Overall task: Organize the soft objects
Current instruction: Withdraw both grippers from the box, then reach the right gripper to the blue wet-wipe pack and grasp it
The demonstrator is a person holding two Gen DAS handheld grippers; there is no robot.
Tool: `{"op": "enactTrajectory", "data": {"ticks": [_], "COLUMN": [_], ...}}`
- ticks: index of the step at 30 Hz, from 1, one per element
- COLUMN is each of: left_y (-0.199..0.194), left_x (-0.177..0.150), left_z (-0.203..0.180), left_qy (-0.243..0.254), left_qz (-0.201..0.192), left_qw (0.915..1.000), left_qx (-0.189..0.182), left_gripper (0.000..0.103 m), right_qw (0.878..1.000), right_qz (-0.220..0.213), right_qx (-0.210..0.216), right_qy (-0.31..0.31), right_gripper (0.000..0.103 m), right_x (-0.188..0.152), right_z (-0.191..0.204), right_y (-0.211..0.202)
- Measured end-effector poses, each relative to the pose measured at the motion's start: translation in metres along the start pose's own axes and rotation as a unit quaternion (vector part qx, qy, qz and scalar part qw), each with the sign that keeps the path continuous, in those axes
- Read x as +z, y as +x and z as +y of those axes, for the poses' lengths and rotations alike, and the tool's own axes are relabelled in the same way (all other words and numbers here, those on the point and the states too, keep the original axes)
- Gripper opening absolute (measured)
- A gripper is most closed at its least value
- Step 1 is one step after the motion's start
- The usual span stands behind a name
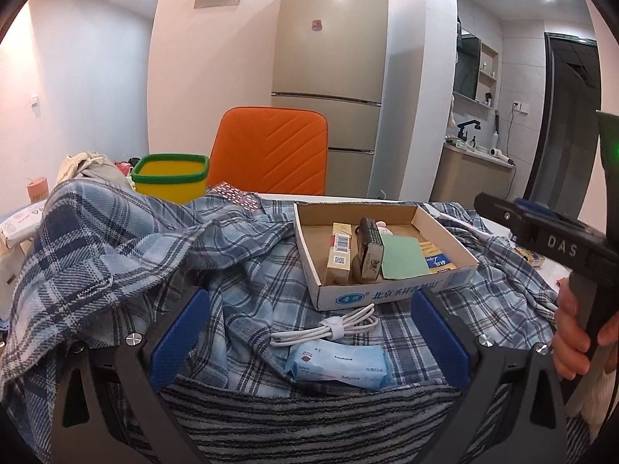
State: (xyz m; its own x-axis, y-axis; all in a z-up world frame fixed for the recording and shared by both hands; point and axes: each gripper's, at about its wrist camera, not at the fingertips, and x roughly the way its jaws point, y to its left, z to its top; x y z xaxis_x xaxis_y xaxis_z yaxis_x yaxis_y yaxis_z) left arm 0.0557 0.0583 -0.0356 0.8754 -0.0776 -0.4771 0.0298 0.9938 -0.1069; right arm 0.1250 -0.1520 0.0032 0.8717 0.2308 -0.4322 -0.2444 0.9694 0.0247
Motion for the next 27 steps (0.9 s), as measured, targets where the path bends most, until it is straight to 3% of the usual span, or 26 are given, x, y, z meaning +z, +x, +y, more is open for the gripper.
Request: {"op": "enactTrajectory", "data": {"ticks": [10, 22, 27], "left_y": [0.003, 0.010, 0.009], "left_x": [-0.002, -0.003, -0.003], "left_z": [0.007, 0.017, 0.021], "left_qy": [-0.019, -0.042, -0.054], "left_qz": [0.004, 0.019, 0.017], "left_qw": [0.9998, 0.9989, 0.9984], "left_qx": [-0.011, -0.013, -0.003], "left_gripper": [0.103, 0.102, 0.099], "right_qw": [0.996, 0.983, 0.976], "right_qz": [0.085, 0.157, 0.188], "right_qx": [-0.003, 0.069, 0.097], "right_qy": [-0.024, -0.065, -0.054], "right_gripper": [0.080, 0.080, 0.079], "right_x": [-0.027, -0.046, -0.048], "right_z": [0.014, 0.047, 0.053], "right_y": [0.021, 0.038, 0.046]}}
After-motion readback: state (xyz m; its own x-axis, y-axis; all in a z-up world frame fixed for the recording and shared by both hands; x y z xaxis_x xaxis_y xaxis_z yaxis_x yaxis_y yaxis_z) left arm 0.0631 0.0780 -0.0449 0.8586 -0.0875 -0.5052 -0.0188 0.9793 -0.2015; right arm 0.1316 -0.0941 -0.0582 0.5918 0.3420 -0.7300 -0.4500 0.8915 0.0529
